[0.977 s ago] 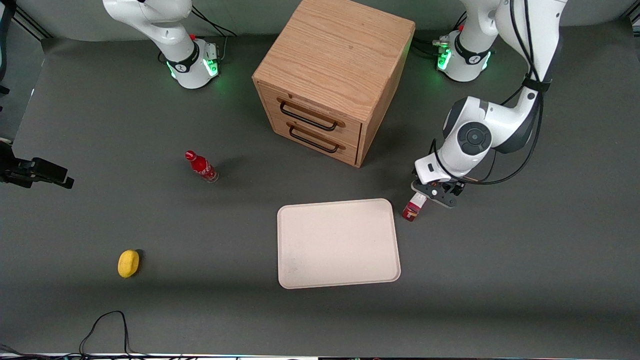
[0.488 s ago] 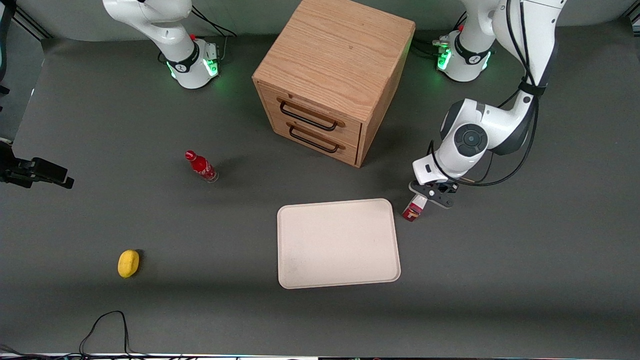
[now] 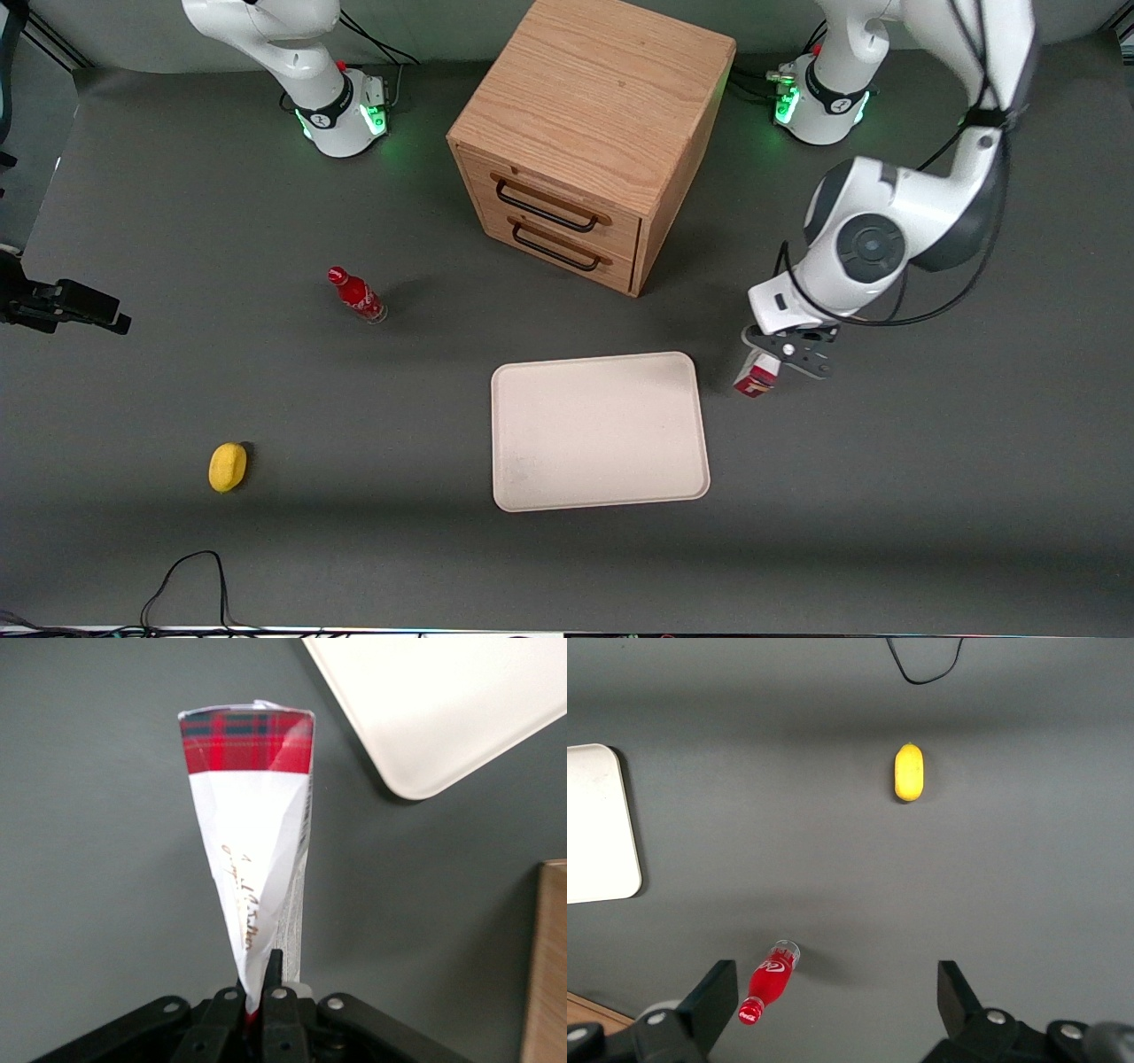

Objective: Place red cookie box on tray
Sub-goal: 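Close the left gripper on the box end and lift it upright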

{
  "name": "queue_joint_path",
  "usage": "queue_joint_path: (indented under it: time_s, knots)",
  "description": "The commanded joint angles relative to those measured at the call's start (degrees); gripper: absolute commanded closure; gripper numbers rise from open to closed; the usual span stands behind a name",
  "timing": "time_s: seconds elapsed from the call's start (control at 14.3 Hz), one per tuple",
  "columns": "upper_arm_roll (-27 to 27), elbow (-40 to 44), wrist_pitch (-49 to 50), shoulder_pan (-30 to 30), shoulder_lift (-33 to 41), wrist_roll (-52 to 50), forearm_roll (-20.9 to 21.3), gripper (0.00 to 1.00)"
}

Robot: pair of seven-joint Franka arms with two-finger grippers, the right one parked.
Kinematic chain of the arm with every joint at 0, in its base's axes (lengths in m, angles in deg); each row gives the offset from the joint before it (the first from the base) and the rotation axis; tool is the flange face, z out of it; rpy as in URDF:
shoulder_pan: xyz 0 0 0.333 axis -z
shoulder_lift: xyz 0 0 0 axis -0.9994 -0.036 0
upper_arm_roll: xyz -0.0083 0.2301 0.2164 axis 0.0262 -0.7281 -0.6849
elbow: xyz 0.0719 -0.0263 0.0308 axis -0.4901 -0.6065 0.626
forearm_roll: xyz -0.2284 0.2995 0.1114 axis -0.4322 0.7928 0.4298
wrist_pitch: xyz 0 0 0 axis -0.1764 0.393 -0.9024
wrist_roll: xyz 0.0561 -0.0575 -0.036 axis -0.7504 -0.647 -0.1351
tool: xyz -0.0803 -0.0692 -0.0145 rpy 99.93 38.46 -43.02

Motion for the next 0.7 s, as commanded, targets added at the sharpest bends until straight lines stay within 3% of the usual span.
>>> queue_joint_path:
  time_s: [0.0,0.28,0.63]
  knots:
    - [0.03,14.42,13.00,0.00,-1.78,-3.58,-0.49,1.00]
    - [0.03,34.02,22.95,0.09,-10.38,-7.97,-4.87,1.00]
    - [0.47,51.26,24.12,4.38,-25.58,-22.46,-5.41,1.00]
